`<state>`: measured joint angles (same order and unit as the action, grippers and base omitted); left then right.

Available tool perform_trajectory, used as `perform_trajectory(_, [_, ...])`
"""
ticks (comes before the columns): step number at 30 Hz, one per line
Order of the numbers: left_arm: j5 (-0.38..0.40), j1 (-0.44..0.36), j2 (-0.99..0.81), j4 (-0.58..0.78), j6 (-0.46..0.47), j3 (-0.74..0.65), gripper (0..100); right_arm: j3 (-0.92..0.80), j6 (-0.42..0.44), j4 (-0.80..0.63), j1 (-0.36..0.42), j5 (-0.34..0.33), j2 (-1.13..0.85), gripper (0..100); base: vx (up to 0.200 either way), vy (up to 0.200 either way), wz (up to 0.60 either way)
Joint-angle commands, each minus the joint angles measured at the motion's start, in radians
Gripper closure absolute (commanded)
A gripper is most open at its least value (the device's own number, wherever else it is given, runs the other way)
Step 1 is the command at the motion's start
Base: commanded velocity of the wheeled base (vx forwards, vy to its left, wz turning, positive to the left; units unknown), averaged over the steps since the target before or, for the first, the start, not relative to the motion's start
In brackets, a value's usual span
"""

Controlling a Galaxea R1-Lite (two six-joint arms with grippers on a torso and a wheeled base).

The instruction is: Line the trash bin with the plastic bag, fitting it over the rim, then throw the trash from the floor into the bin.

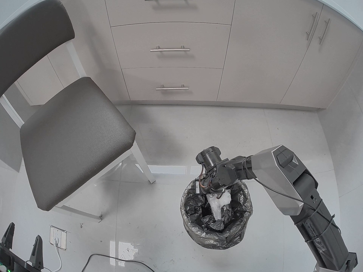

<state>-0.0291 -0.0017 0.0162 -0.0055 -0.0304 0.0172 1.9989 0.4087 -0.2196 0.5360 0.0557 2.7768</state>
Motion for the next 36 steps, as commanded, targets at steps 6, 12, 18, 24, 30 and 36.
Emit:
perform_trajectory(6, [0.000, 0.000, -0.013, -0.001, 0.000, -0.017, 0, 0.001, -0.014, -0.001, 0.002, 0.042, 0.043, 100, 0.000, 0.000, 0.00])
perform_trajectory(12, [0.000, 0.000, -0.013, -0.001, 0.000, -0.017, 0, 0.001, -0.024, 0.000, -0.005, 0.055, 0.052, 100, 0.000, 0.000, 0.00])
perform_trajectory(18, [0.000, 0.000, -0.013, -0.001, 0.000, -0.017, 0, 0.001, -0.025, 0.000, -0.005, 0.056, 0.053, 100, 0.000, 0.000, 0.00])
perform_trajectory(24, [0.000, 0.000, -0.013, -0.001, 0.000, -0.017, 0, 0.001, -0.041, -0.003, -0.002, 0.079, 0.060, 100, 0.000, 0.000, 0.00])
perform_trajectory(30, [0.000, 0.000, -0.013, -0.001, 0.000, -0.017, 0, 0.001, -0.062, -0.003, 0.010, 0.084, 0.049, 100, 0.000, 0.000, 0.00])
perform_trajectory(36, [0.000, 0.000, -0.013, -0.001, 0.000, -0.017, 0, 0.001, -0.088, -0.012, 0.016, 0.136, -0.013, 100, 0.000, 0.000, 0.00])
